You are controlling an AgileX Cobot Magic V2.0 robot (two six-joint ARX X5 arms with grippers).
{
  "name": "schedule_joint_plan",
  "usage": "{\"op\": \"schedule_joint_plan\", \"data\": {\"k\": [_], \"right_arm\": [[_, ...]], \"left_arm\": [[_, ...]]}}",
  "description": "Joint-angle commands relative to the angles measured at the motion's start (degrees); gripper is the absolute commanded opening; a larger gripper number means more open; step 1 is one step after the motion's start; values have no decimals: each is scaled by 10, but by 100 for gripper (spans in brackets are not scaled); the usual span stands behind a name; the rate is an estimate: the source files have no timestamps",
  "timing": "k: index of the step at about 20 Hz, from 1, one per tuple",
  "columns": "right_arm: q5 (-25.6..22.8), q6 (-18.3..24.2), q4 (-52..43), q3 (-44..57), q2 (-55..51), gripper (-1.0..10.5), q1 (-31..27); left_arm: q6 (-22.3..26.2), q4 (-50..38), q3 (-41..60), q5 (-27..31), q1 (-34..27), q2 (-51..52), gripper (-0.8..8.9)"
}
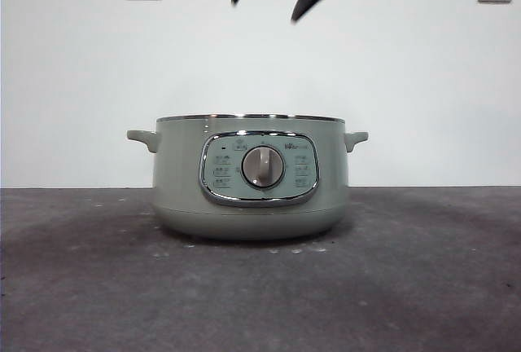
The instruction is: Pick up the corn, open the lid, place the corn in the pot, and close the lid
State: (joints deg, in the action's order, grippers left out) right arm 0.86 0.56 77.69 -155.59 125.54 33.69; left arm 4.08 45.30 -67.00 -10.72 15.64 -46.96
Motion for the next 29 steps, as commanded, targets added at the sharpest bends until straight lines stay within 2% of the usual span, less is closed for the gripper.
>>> {"op": "schedule_joint_plan", "data": {"k": [1,5,11,15,18,23,29], "right_arm": [[12,-10,15,25,-60,500,1],[23,-4,15,150,-201,500,12],[26,-3,15,456,-450,500,24],[23,-24,14,651,-599,500,23],[3,-56,14,769,-702,500,23],[-5,-109,14,879,-826,500,23],[-5,-141,14,904,-915,500,23]], "left_arm": [[7,-58,-6,-28,-2,-19,-9],[6,-135,-8,-47,15,-77,-9],[7,-210,-60,-47,70,-214,-9],[9,-223,-134,-42,96,-321,-8],[11,-223,-190,-42,105,-396,-9],[11,-253,-239,-28,117,-486,-8],[11,-283,-239,-8,123,-545,-9]]}}
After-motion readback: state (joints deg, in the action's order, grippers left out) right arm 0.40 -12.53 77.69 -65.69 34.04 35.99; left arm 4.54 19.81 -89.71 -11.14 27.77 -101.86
